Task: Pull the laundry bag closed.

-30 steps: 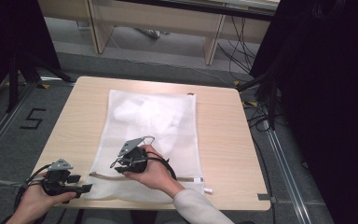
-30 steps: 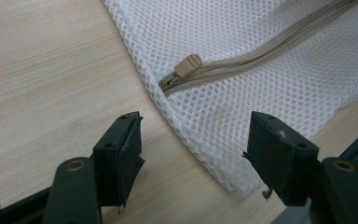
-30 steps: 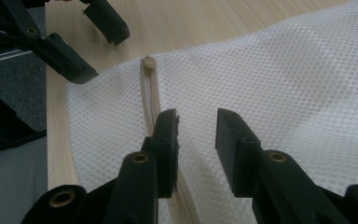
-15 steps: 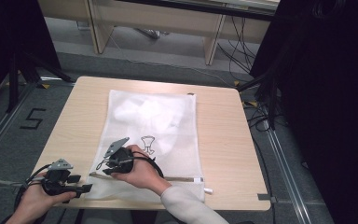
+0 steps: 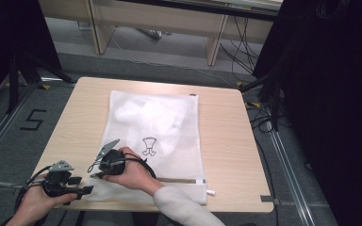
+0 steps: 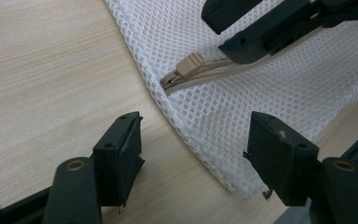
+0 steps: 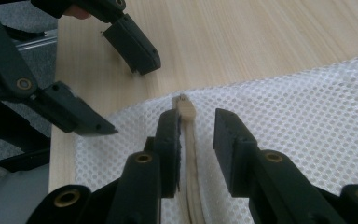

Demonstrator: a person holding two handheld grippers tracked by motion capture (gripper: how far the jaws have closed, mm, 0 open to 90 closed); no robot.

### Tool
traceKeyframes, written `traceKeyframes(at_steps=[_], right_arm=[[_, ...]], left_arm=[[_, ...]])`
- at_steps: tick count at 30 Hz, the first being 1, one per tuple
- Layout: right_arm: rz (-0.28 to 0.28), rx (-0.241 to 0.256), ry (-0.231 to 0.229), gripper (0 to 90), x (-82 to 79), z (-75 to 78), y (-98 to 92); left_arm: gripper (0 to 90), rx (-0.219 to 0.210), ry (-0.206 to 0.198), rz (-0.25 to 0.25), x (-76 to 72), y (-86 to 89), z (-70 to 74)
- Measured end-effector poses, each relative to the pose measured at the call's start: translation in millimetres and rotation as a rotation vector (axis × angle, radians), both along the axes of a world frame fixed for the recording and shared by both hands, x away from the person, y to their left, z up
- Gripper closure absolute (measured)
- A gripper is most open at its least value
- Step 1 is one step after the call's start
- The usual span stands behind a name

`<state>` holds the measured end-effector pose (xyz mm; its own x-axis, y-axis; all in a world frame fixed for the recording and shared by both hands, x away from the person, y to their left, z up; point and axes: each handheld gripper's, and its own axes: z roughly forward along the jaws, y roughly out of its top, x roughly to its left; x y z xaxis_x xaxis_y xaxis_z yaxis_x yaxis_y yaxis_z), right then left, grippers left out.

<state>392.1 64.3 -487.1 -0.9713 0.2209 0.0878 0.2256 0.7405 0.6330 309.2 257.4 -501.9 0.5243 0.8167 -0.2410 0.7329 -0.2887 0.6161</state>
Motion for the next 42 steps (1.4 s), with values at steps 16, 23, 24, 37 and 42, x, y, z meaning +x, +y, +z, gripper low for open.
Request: traceKeyframes(at_steps=[16, 23, 24, 37, 42], right_arm=[[0.017, -0.03, 0.046, 76.1, 2.8, -10.8, 18.2], [0.014, -0.035, 0.059, 79.3, 3.5, -11.8, 21.2], [0.022, -0.036, 0.059, 80.6, 4.1, -12.3, 21.6], [0.021, -0.017, 0.027, 82.2, 0.4, 7.0, 15.9], [0.037, -0.002, 0.002, 82.3, 0.6, 14.1, 13.2]], left_arm=[[34.6, -0.002, 0.007, -0.005, 0.0, -0.1, 0.1], [34.6, -0.003, 0.008, -0.005, 0.0, -0.4, -0.2], [34.7, -0.003, 0.009, -0.004, 0.0, -0.4, -0.2], [37.5, -0.056, 0.005, 0.013, 3.9, -1.1, -2.3], [42.5, -0.079, 0.036, -0.004, 7.2, -2.7, -2.1]])
